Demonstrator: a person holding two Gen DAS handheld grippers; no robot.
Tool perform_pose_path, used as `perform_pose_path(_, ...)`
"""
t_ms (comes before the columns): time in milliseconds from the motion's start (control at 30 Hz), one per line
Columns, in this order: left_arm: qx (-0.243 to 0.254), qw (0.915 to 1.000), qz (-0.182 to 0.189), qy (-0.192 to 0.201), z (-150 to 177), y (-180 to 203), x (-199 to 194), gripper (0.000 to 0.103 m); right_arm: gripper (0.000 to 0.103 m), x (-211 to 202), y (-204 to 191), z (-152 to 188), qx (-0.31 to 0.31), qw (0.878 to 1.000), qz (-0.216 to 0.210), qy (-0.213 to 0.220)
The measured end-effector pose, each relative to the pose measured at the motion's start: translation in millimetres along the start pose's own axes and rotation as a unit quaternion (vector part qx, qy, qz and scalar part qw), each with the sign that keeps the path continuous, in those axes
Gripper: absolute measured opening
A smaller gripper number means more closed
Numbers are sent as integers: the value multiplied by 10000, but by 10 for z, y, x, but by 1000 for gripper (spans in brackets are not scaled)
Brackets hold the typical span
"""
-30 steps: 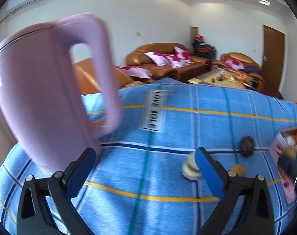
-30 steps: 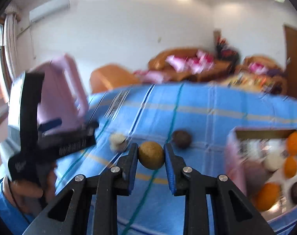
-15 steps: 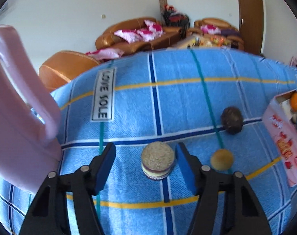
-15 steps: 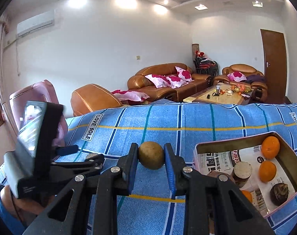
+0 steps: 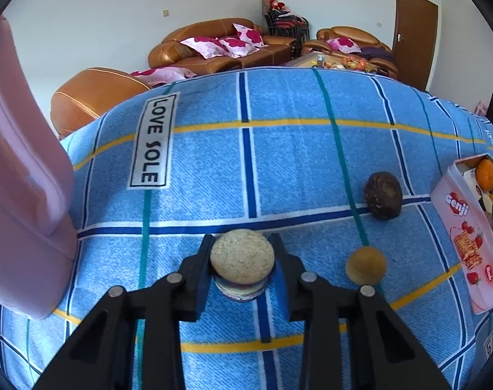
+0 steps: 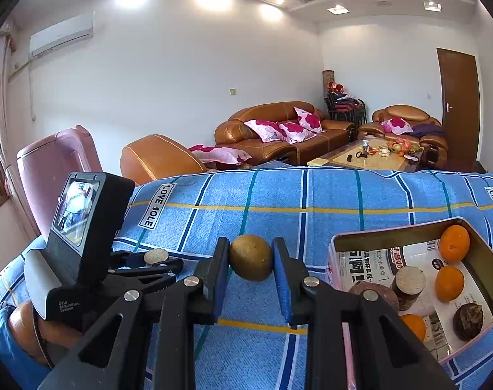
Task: Organize fruits
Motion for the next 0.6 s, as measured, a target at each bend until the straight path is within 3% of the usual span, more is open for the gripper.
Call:
perform_pose_path(167,-376,9973,-247,581,60,-134,-221,35,29,-101,-5,7,-53,9995,106,283)
perform_pose_path(367,-694,9864,-596,1368,159,-187,-523,35,29,-204,-28,-21,-160,9974,237,657)
perform_pose_path(600,-932,9795,-691,1650,317,-186,-650,35,29,-202,-50,-20,-233,9968,280,707)
Point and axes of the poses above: each gripper's, at about its wrist camera, not at the fingertips, and x roughly the way its jaws point, y to its right, z to its underside, the point moved 5 cm from there along x, roughly the way its jaws point, and after that the axes turned 15 degrees about -y, right-handed, at the moved point
